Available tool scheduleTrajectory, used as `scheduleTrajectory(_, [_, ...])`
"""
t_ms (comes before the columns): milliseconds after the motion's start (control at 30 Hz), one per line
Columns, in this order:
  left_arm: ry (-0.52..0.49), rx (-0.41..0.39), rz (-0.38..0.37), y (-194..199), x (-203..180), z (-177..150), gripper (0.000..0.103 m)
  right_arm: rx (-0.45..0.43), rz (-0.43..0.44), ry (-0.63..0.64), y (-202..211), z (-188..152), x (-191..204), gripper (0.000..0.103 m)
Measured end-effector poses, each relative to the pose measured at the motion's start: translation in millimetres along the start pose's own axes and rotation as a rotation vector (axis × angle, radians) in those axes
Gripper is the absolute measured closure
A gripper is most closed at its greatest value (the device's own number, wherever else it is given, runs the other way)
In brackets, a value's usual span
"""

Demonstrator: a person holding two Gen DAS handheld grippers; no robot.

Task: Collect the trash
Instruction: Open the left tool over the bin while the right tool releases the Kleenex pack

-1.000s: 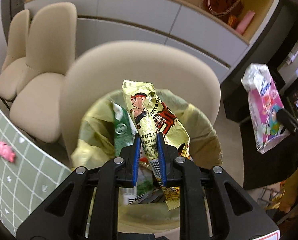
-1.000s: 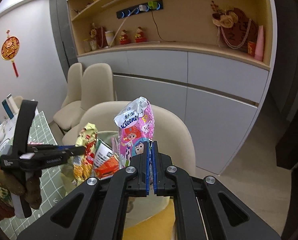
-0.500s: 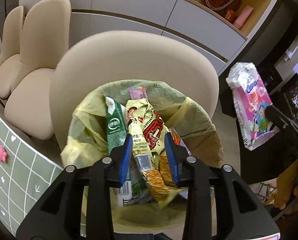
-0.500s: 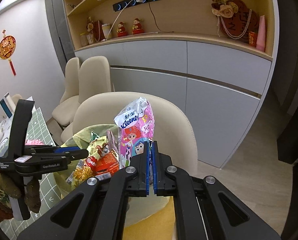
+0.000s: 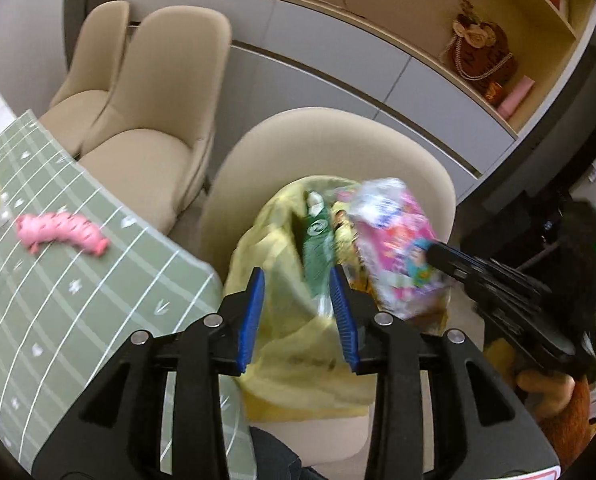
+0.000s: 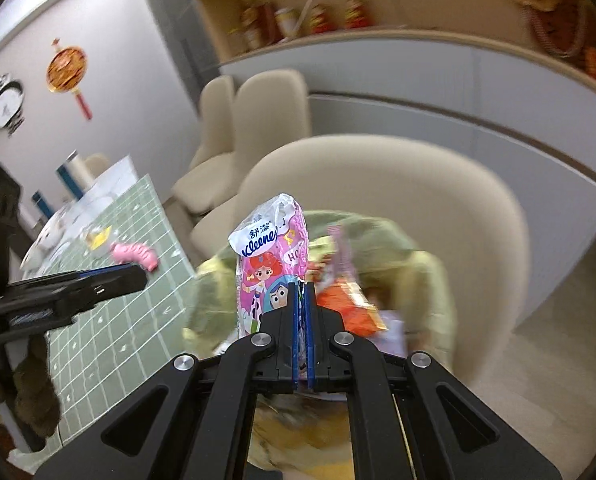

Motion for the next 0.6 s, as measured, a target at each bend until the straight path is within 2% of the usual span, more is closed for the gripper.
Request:
scheduleTrajectory(133, [0.017, 0.011, 0.049, 15, 11, -15, 0.071, 0.147, -0.096, 0.088, -49, -9, 5, 0.098])
scheduleTrajectory(233, [0.04, 0.027, 0.067, 22, 19, -24, 0.071, 0.19, -0.136, 0.089, -59, -13, -5, 0.098])
scheduleTrajectory(333, [0.041, 0.023, 0.082, 26, 22, -33, 0.071, 0.207, -0.16, 0.068, -62, -11, -16, 0.098])
scheduleTrajectory(600, [0.056, -0.008, 0.115, 43, 36, -60, 0.071, 0.157, -0.101, 0.04, -45, -19, -17, 0.096])
Point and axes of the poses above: each gripper's, at about its wrist camera, not at the fingertips, and y roughly against the way its jaws point, x to its left, z to its top, the point moved 2 cm from there along -y, roughly the way its jaws point, and after that the axes turned 12 degrees about -y, right-handed, at the moved point
